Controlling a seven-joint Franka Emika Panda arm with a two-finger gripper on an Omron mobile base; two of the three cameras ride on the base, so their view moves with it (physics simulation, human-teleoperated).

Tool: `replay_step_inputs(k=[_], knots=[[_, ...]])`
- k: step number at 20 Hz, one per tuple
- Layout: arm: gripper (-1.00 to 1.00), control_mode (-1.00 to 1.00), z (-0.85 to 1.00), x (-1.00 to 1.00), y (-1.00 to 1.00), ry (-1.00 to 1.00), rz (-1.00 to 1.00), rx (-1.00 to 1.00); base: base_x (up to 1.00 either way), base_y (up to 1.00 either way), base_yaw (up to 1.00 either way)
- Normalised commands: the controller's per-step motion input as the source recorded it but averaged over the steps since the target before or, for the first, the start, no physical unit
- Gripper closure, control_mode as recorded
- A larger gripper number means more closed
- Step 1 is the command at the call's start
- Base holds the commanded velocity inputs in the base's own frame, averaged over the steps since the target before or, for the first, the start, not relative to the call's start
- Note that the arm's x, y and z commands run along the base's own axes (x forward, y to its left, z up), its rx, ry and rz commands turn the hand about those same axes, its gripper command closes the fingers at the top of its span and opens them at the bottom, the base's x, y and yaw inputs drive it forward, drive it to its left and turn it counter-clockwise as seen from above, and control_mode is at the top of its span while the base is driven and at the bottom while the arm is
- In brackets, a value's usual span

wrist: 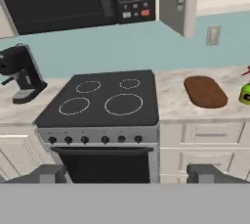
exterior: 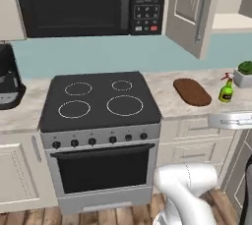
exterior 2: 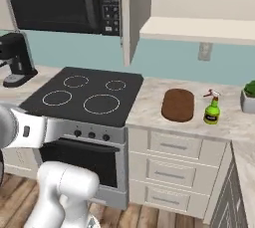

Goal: Grab the spray bottle from the cabinet, then place it next to the cutting board for sanitizing. Then grab the dish brush from the countertop next to the sink and place it next to the cutting board.

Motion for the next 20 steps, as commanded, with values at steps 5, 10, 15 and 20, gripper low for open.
replay_step_inputs(k=[5,10,15,20], knots=[[-1.0,1.0,0.0,0.0,0.0,0.0,0.0,0.0,-0.44,0.57,0.84],[-1.0,1.0,0.0,0.0,0.0,0.0,0.0,0.0,-0.01,0.0,1.0],[-1.0,1.0,0.0,0.0,0.0,0.0,0.0,0.0,0.0,0.0,1.0],[-1.0,1.0,0.0,0.0,0.0,0.0,0.0,0.0,0.0,0.0,1.0]])
